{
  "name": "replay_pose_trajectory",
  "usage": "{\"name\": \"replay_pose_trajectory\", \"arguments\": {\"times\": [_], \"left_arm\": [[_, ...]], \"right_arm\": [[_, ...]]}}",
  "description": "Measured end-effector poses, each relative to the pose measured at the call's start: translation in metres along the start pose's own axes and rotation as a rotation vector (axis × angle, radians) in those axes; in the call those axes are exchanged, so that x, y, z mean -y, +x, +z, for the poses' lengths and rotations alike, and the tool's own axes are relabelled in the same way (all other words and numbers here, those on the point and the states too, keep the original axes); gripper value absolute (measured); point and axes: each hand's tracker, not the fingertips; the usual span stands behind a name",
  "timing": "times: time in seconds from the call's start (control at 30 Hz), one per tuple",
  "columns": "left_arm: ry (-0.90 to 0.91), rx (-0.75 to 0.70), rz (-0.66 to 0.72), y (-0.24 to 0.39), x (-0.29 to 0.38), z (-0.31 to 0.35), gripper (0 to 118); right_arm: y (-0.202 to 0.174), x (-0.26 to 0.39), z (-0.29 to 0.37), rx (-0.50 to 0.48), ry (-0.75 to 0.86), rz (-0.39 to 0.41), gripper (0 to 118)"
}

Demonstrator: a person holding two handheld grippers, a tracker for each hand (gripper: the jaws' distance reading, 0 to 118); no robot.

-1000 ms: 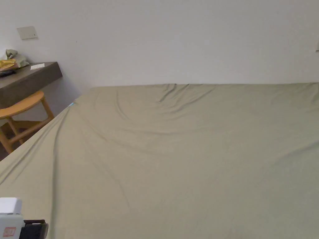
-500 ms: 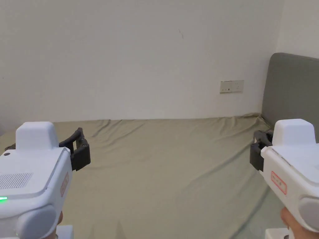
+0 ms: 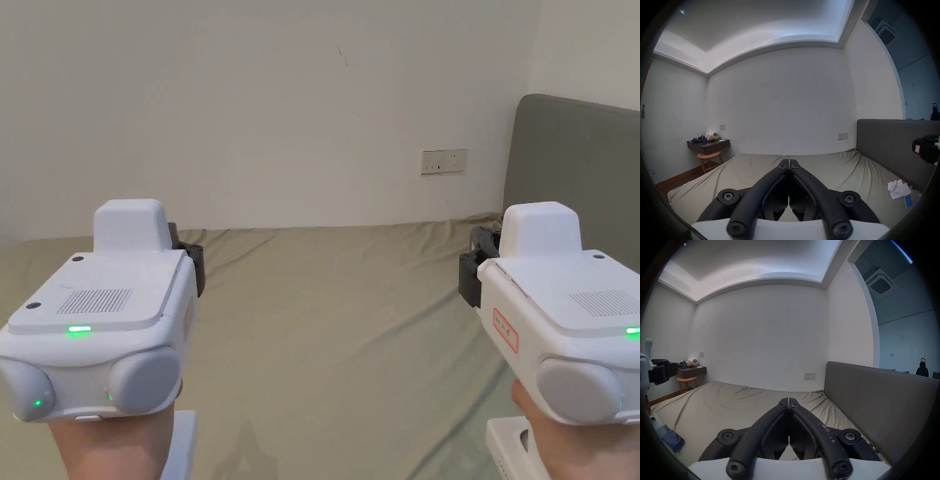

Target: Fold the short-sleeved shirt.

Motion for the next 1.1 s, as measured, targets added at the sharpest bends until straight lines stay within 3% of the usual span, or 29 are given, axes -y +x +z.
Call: {"name": "replay_pose_trajectory", "arguments": {"times": [1.0, 1.03, 1.1], "left_arm": [[-0.001, 0.013, -0.020, 0.001, -0.005, 0.002, 0], [0.001, 0.014, -0.021, 0.000, -0.005, 0.003, 5], [0.007, 0.001, -0.024, 0.001, -0.005, 0.003, 37]], "right_arm": [[-0.001, -0.006, 0.003, -0.005, 0.005, 0.021, 2], [-0.001, -0.006, 0.003, 0.004, -0.002, 0.028, 12], [-0.001, -0.005, 0.002, -0.003, -0.003, 0.034, 27]]}}
